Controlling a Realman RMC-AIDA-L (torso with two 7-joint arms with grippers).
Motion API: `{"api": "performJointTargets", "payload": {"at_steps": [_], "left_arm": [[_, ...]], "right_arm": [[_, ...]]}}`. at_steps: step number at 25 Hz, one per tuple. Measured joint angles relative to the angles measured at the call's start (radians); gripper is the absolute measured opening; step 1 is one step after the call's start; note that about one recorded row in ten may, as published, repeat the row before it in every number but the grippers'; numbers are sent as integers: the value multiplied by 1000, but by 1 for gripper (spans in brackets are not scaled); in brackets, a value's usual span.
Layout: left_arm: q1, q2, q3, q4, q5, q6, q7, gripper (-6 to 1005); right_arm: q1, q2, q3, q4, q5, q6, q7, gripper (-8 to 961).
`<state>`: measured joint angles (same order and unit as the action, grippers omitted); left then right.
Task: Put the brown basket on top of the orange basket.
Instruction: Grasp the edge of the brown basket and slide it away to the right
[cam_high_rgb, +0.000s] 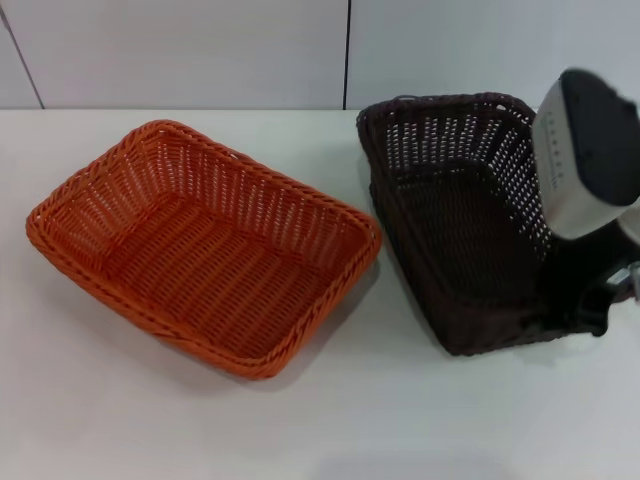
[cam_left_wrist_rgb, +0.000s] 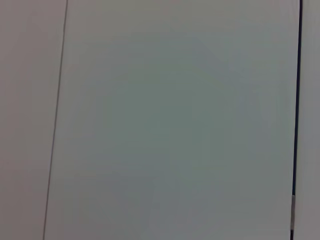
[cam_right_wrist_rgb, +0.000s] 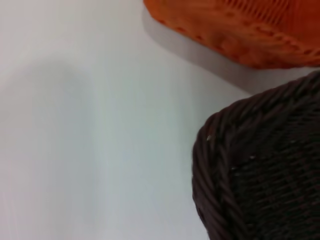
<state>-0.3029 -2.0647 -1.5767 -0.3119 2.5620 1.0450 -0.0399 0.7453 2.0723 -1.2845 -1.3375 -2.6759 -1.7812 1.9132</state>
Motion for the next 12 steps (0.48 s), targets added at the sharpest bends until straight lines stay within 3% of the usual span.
{"api": "performJointTargets", "payload": {"at_steps": [12], "left_arm": [[8, -4, 0, -7, 0, 13, -13, 810]], "right_arm": [[30, 1, 51, -241, -57, -163, 7, 145]]}}
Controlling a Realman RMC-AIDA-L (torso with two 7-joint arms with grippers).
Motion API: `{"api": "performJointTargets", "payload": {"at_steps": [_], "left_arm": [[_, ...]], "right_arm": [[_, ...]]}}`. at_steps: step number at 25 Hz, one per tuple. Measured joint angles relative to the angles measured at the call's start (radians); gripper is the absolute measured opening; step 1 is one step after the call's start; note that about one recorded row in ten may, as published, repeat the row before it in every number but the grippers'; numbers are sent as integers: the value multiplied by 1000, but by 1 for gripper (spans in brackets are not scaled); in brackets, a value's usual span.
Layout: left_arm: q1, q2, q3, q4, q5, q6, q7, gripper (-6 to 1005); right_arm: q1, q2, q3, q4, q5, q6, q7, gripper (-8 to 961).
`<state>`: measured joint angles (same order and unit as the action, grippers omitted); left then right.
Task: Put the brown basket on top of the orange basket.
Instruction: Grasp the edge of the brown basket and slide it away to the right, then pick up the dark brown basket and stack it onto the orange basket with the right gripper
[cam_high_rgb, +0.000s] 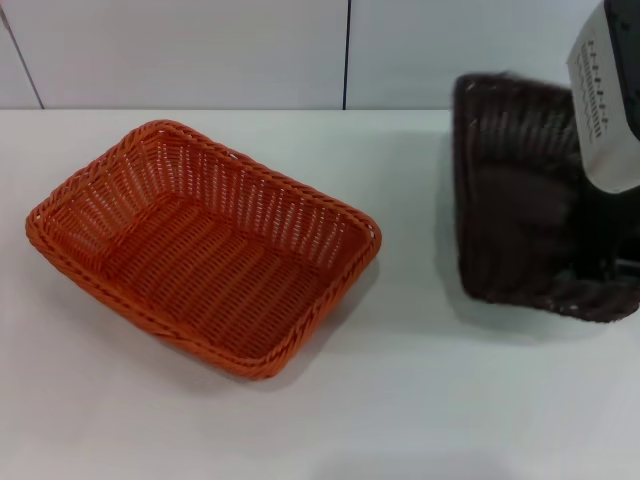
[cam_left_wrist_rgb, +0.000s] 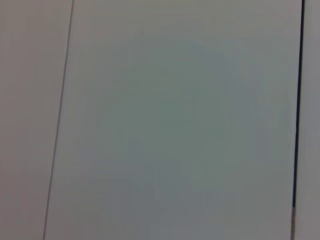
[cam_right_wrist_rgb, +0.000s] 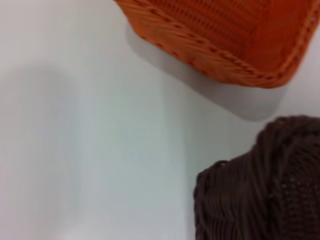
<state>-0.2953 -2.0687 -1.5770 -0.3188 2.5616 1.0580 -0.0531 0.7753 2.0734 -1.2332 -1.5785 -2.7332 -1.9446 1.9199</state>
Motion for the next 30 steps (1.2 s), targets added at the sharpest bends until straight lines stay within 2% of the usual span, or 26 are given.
{"api": "performJointTargets", "payload": {"at_steps": [8, 17, 20, 30], "left_arm": [[0, -2, -35, 5, -2, 34, -25, 810], [7, -2, -35, 6, -2, 41, -51, 809], [5, -2, -34, 2, -2, 42, -53, 809], [-4, -5, -19, 5, -1, 45, -90, 809]], "right_arm": [[43, -2, 1, -99, -53, -76, 2, 146], [98, -2, -76, -199, -120, -92, -38, 147], [112, -1, -103, -261, -122, -57, -70, 147], [104, 0, -244, -267, -147, 59, -129, 148]]}}
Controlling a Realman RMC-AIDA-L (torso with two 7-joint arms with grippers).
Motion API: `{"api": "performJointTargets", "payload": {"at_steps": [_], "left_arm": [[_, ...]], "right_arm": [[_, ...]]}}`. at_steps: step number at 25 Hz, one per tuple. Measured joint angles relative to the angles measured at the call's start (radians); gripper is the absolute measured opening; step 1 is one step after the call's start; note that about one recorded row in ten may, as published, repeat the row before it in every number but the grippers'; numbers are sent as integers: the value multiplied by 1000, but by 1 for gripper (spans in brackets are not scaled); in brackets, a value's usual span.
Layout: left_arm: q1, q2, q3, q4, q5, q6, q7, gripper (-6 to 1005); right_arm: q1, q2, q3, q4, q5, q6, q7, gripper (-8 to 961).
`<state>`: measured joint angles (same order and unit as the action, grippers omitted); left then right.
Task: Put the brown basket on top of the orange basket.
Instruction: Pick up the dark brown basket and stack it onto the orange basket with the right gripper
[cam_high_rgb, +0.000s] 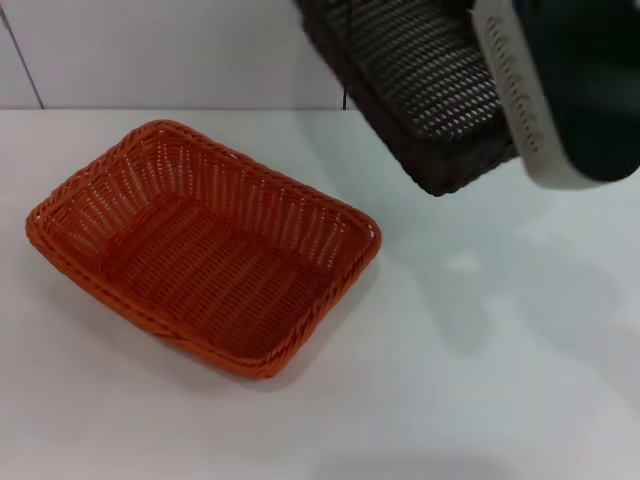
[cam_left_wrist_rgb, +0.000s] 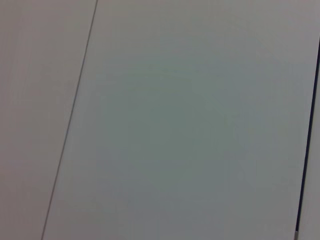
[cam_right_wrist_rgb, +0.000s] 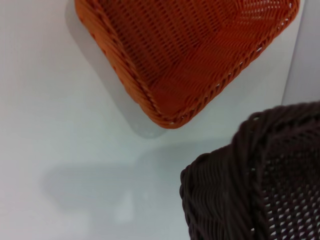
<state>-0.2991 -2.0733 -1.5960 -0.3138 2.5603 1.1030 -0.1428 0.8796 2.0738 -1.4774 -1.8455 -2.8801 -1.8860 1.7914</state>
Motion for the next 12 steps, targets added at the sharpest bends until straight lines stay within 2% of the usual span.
{"api": "performJointTargets", "payload": {"at_steps": [4, 12], "left_arm": [[-4, -1, 4, 0, 0, 0, -27, 810], [-6, 3, 0, -8, 0, 0, -37, 810]], "right_arm": [[-2, 0, -40, 24, 0, 52, -28, 148], [39, 3, -126, 94, 5, 109, -31, 149]]}}
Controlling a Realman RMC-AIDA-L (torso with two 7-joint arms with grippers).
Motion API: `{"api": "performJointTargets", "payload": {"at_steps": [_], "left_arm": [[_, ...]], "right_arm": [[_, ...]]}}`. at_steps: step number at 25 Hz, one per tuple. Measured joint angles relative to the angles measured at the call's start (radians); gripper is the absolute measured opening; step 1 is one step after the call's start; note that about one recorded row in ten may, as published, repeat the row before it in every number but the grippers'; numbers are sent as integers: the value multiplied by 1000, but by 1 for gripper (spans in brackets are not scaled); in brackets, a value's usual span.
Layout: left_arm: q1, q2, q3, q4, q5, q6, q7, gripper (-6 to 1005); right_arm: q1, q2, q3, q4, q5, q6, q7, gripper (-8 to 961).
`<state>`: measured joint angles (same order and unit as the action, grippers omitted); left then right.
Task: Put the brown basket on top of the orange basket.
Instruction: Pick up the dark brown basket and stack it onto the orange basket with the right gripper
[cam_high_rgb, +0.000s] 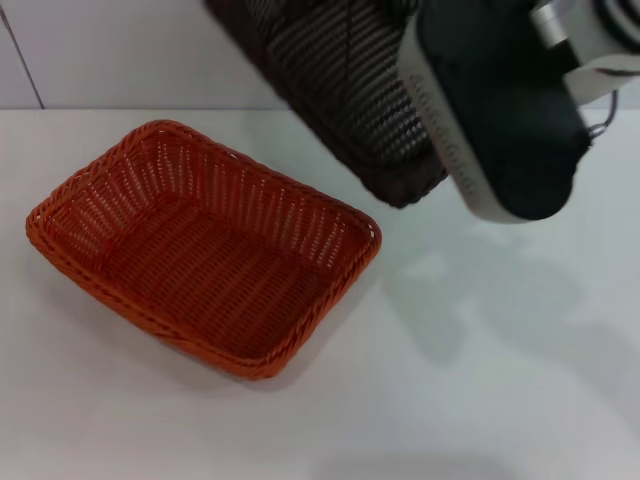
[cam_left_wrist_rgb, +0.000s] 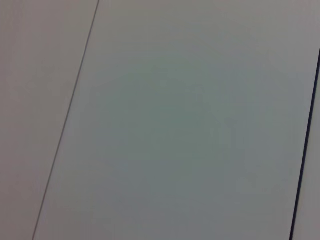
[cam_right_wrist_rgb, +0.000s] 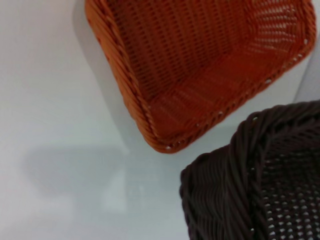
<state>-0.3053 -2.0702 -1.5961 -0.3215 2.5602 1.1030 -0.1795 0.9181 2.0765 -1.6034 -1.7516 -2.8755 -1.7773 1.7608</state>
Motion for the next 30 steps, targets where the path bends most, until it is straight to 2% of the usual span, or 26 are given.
{"api": "performJointTargets", "payload": {"at_steps": [4, 9, 30], "left_arm": [[0, 1, -5, 0, 0, -2, -1, 810], [-3, 2, -7, 0, 0, -3, -1, 809], [-3, 5, -21, 10, -23, -40, 1, 809]], "right_arm": [[30, 5, -72, 65, 7, 53, 7, 149], [54, 9, -131, 80, 27, 108, 22, 149], [128, 11, -259, 83, 170, 148, 143, 151]]}}
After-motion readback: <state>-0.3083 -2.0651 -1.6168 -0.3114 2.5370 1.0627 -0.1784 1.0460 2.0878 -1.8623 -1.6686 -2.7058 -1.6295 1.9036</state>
